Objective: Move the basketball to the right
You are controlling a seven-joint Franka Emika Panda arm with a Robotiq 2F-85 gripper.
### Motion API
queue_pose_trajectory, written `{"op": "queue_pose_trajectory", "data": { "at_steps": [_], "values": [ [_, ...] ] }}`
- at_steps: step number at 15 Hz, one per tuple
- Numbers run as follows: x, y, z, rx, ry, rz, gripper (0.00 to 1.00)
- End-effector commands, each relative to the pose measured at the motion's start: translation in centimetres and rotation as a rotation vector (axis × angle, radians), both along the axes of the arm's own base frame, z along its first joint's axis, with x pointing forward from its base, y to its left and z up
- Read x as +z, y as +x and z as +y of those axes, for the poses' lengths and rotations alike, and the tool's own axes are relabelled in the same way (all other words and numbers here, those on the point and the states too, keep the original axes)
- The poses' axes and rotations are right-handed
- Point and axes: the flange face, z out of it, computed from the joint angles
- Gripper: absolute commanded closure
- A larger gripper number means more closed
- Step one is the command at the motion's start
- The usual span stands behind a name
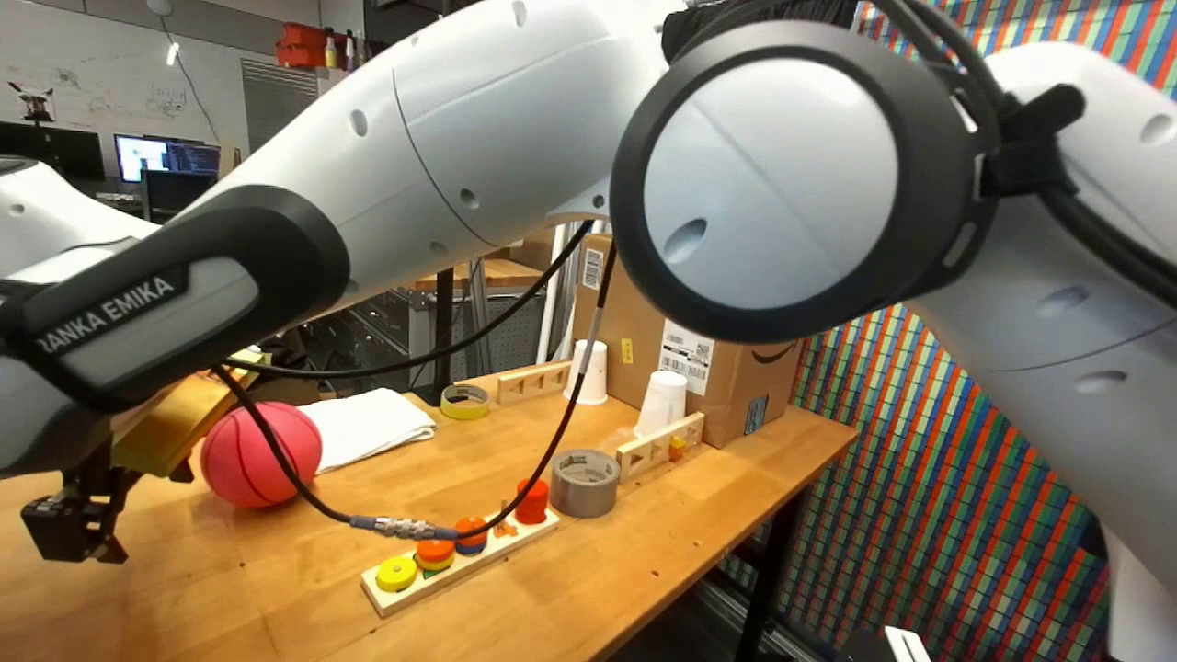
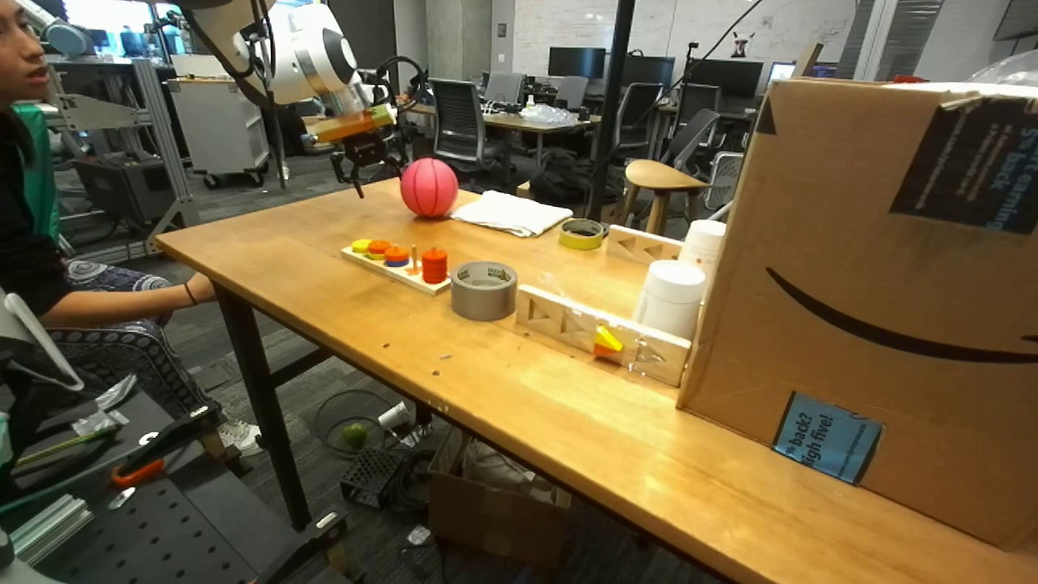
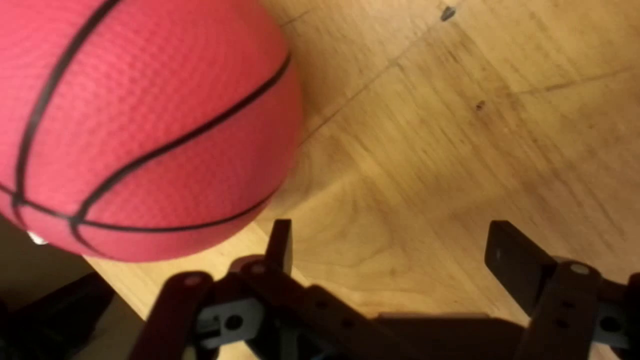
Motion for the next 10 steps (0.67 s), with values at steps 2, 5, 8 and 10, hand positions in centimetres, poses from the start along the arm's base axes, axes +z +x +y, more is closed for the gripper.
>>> {"op": "queue_pose_trajectory", "data": {
  "at_steps": [2,5,8,10],
  "values": [
    [2.6,3.0,-1.0,-0.017,-0.004,-0.039,0.0],
    [3.4,5.0,-4.1,-0.08,-0.044,-0.064,0.0],
    [2.8,6.8,-9.1,-0.154,-0.114,-0.065,0.0],
    [2.0,7.7,-12.7,-0.208,-0.152,-0.051,0.0]
  ]
}}
